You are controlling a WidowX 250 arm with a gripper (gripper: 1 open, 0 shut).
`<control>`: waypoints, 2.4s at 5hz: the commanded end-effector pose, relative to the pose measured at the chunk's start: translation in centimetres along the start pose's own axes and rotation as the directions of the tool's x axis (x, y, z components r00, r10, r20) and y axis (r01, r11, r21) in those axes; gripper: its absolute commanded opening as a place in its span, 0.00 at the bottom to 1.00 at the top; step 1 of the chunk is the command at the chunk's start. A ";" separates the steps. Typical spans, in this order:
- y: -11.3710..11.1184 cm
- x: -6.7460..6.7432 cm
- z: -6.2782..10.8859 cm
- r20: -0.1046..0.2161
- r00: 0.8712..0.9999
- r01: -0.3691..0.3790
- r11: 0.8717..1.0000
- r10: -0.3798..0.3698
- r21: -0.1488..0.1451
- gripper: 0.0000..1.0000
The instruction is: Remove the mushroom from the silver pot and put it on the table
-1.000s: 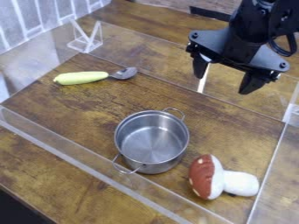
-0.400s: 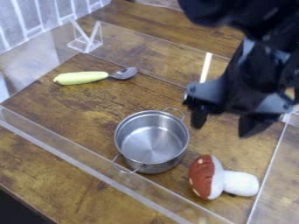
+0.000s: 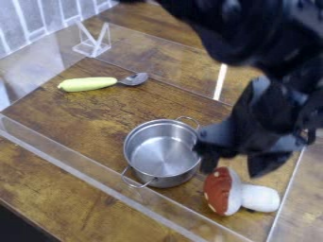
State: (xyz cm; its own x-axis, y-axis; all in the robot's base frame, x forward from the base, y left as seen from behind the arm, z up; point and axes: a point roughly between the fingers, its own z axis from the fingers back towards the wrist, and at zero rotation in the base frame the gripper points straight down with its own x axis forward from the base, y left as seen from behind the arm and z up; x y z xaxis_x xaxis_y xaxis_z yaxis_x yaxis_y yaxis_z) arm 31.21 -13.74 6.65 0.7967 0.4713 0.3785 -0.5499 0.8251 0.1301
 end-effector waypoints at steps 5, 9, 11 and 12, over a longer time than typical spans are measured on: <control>-1.6 1.0 -0.3 -0.111 0.994 -0.029 0.995 0.018 -0.097 1.00; -3.2 1.7 -3.3 -0.198 0.978 -0.086 0.993 0.069 -0.076 1.00; -3.7 1.2 -3.3 -0.242 0.969 -0.061 0.996 0.044 -0.064 1.00; -3.0 1.8 -3.7 -0.265 0.963 -0.064 0.997 0.047 -0.053 1.00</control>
State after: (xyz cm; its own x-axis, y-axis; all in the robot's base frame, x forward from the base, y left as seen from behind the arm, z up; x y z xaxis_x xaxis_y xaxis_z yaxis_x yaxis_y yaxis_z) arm 34.71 -14.40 2.79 0.8176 0.5645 0.1134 -0.5734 0.8163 0.0703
